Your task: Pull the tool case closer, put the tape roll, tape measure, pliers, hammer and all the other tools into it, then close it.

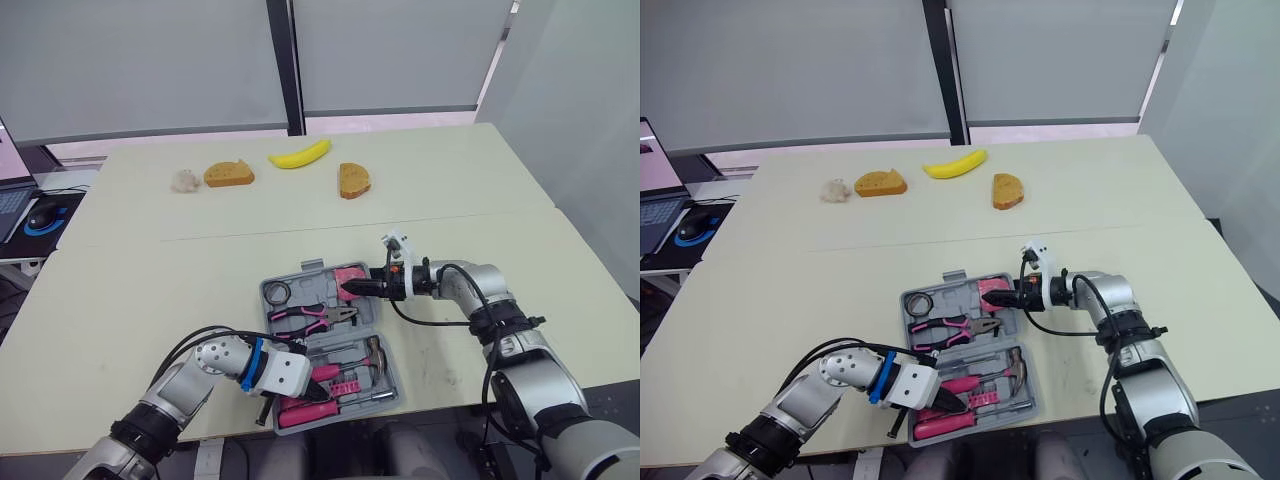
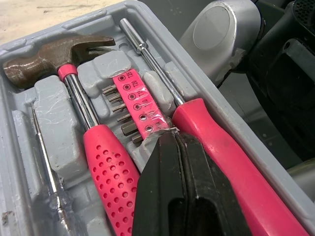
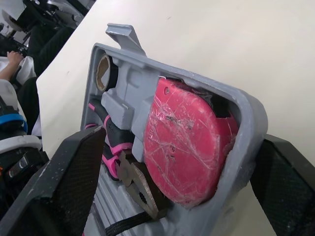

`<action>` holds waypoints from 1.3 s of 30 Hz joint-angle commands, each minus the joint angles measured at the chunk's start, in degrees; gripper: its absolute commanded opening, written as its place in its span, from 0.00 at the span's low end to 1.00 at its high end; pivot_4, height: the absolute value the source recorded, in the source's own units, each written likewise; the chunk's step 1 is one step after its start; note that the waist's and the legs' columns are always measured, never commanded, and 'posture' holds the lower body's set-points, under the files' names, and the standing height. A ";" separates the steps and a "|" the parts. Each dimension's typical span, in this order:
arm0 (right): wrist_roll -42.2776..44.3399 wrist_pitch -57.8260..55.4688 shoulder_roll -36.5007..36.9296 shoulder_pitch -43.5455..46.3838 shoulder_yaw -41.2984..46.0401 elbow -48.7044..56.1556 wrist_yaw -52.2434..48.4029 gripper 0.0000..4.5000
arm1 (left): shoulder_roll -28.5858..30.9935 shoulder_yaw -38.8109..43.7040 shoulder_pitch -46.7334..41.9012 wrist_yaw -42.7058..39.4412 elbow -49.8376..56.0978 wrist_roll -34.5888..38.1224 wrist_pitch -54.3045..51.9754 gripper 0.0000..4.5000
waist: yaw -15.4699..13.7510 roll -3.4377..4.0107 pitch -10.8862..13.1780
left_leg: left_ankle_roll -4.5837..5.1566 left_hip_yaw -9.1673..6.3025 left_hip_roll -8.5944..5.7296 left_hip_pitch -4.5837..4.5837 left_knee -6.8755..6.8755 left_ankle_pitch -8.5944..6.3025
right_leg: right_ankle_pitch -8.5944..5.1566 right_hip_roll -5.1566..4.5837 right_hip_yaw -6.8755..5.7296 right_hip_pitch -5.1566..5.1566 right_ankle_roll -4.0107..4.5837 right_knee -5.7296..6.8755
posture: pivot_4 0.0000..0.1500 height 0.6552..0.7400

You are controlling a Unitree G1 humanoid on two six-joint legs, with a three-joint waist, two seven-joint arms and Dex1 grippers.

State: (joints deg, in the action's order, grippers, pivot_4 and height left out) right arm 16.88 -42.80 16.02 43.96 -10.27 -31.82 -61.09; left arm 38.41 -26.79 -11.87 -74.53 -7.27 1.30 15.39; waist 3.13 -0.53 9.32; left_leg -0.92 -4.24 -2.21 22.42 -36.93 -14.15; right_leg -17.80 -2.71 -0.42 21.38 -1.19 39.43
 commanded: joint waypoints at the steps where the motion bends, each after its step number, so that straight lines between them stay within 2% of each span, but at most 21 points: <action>1: 1.07 0.47 0.72 1.60 -2.05 7.33 -4.55 0.99 | 1.16 -1.79 1.77 0.01 -4.00 -3.61 -1.76 0.00 | 0.00 0.00 0.00 | 0.00 0.00 0.00 0.00 0.00 0.00 | 0.00 0.00 0.00 0.00 0.00 0.00 | 1.00 1.00; 11: 1.15 -0.23 5.71 -0.53 -6.03 21.03 -8.16 0.99 | 1.47 -0.93 2.49 0.44 -1.25 -2.68 -3.29 0.00 | -0.35 0.03 -0.02 | 0.00 -0.03 -0.01 0.02 -0.01 0.00 | 0.00 -0.01 -0.02 -0.01 0.00 -0.04 | 1.00 1.00; 15: 0.71 -3.09 11.63 -1.86 -9.13 31.44 -9.54 0.99 | 1.35 1.39 3.40 1.51 1.51 0.31 -5.40 0.00 | -0.54 0.04 -0.01 | 0.00 -0.05 -0.01 0.08 -0.01 0.00 | 0.00 -0.02 -0.03 0.03 0.00 -0.07 | 1.00 1.00; 20: 0.39 -4.91 14.71 -3.09 -11.47 38.28 -8.10 0.99 | 2.40 5.68 6.52 2.37 7.52 5.61 -9.37 0.00 | -0.51 0.03 0.00 | 0.00 -0.08 0.01 0.12 0.01 0.00 | -0.01 -0.02 -0.07 0.03 0.00 -0.14 | 1.00 1.00; 24: 0.50 -5.38 15.90 -3.47 -12.50 41.69 -7.15 0.99 | 5.97 10.85 10.83 1.12 15.26 13.06 -15.08 0.00 | -0.77 0.02 0.03 | 0.00 -0.11 0.01 0.28 -0.01 0.00 | -0.01 -0.03 -0.08 0.15 0.00 -0.18 | 1.00 1.00; 29: 0.47 -4.82 17.63 -3.97 -13.32 44.93 -6.97 0.99 | 14.24 18.43 17.57 -2.38 22.28 22.07 -24.04 0.00 | -1.35 0.01 0.08 | 0.00 -0.13 -0.02 0.39 -0.01 -0.01 | 0.00 -0.12 -0.13 0.18 0.00 -0.35 | 1.00 1.00; 32: 1.24 -5.69 19.92 -4.71 -13.30 49.75 -7.30 0.99 | 20.39 26.00 24.57 -4.40 23.98 26.39 -29.22 0.00 | -1.40 -0.06 0.13 | 0.00 -0.13 -0.06 0.47 0.00 -0.01 | 0.00 -0.19 -0.16 0.24 0.00 -0.37 | 1.00 1.00; 36: 2.58 -7.30 22.28 -5.66 -12.83 54.36 -7.15 0.99 | 23.91 30.74 29.73 -4.95 24.63 28.11 -32.68 0.00 | -1.45 0.00 0.18 | 0.00 -0.10 -0.07 0.48 0.03 -0.01 | -0.01 -0.22 -0.17 0.29 0.00 -0.40 | 1.00 1.00; 39: 4.74 -9.71 27.71 -8.12 -11.41 62.79 -7.96 0.99 | 23.93 31.23 29.87 -4.20 20.71 24.98 -31.30 0.00 | -2.00 -0.03 0.21 | 0.00 -0.13 -0.08 0.49 0.03 -0.01 | -0.01 -0.25 -0.23 0.27 0.00 -0.39 | 1.00 1.00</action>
State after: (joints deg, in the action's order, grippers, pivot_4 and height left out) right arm 19.71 -51.37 41.99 36.19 -23.81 26.05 -68.47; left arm 61.85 3.13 18.09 -78.89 14.44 27.16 -16.64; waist 1.13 -0.56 9.53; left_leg -0.92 -4.36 -2.31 22.91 -36.90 -14.16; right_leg -17.80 -2.98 -0.66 21.64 -1.20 39.01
